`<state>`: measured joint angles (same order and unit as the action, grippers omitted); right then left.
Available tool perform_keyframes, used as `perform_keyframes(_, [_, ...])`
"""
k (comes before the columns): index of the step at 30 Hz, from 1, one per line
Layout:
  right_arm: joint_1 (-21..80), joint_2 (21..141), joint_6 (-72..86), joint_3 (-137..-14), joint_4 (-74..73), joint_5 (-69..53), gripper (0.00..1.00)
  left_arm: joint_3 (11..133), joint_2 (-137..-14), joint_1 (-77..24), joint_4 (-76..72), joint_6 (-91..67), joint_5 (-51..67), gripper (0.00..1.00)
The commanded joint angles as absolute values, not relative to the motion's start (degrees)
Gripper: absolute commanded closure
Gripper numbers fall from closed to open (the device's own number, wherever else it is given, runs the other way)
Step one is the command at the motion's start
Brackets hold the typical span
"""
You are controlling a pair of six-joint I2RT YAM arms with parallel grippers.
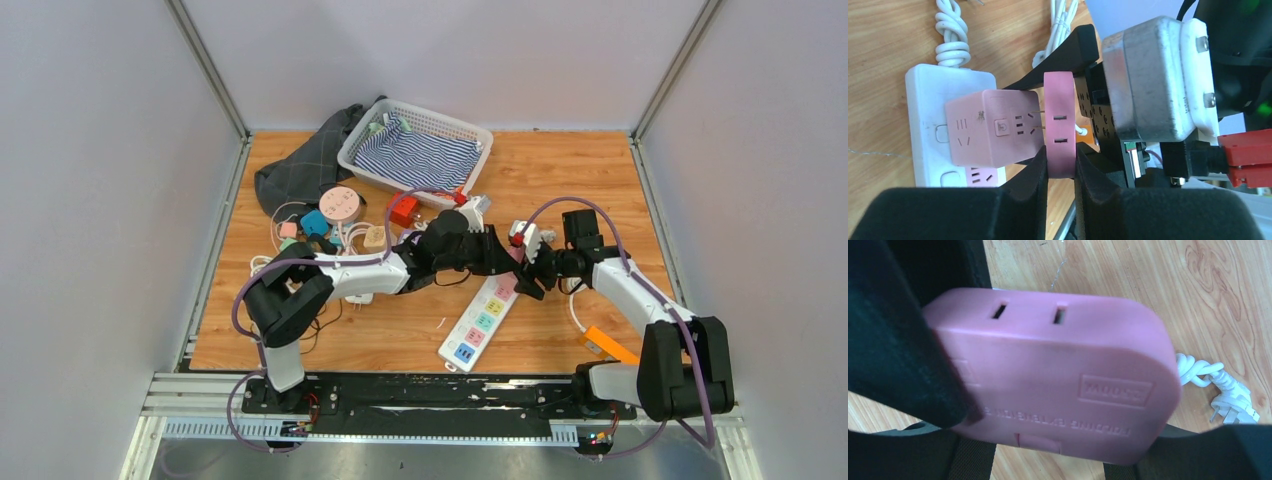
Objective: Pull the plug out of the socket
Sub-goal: Remove the plug from the socket.
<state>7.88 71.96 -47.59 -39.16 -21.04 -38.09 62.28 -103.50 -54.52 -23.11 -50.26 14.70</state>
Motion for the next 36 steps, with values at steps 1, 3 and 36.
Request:
perform_keyframes(1, [7.6, 74.1, -48.8, -39.1, -23.4, -31.6, 0.85, 60.7, -102.4, -55.7, -33.0, -58.2, 24.5, 1.00])
perform_keyframes(3, [7.6, 74.0, -48.8, -39.1, -23.5, -31.5, 0.85, 59.9, -102.0, -55.1, -33.0, -57.3, 23.4, 1.00])
perform_keyframes(36, [4.6, 45.3, -51.6, -38.6, -32.1, -36.5, 0.02, 41.0, -65.5, -47.3, -14.8, -12.0, -4.2, 1.00])
